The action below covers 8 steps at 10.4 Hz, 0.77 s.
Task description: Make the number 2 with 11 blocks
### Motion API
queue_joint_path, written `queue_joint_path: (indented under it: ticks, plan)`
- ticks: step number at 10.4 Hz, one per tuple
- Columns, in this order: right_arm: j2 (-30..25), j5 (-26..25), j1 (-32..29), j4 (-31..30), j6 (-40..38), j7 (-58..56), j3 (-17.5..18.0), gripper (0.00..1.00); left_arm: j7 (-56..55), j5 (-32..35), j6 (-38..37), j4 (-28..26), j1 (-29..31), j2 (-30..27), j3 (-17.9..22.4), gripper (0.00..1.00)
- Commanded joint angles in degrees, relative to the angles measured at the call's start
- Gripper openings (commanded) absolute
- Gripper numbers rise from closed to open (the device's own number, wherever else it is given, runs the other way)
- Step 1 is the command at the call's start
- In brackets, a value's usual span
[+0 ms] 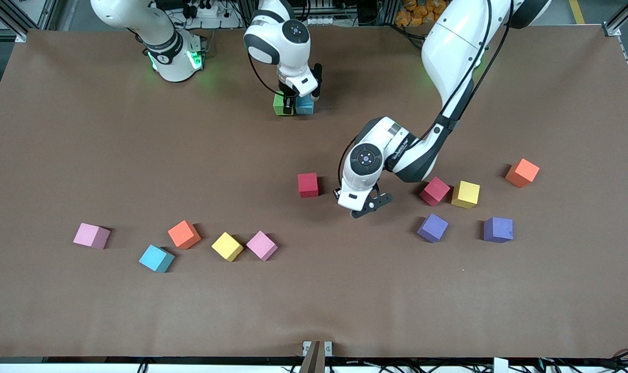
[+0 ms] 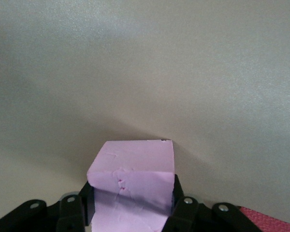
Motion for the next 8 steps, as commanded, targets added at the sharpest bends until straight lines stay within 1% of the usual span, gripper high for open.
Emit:
queue_joint_path:
  ticks: [1, 5, 8]
  plan:
    - [1.19, -0.26, 1.03, 1.17, 0.17, 1.64, -0.52, 0.54, 2.73, 0.96, 0.20, 0.14, -0.05, -1.22, 0.56, 0.38]
    - [1.72, -0.26, 1.38, 1.52, -0.18, 3.83, -0.52, 0.55, 3.98, 0.87, -0.42, -0.12, 0.38, -3.41, 0.12, 0.39]
    - [1.72, -0.34, 1.82, 1.52, -0.44, 4.97, -0.52, 0.55, 3.54, 0.96, -2.52, -0.21, 0.47, -4.12, -0.76, 0.40]
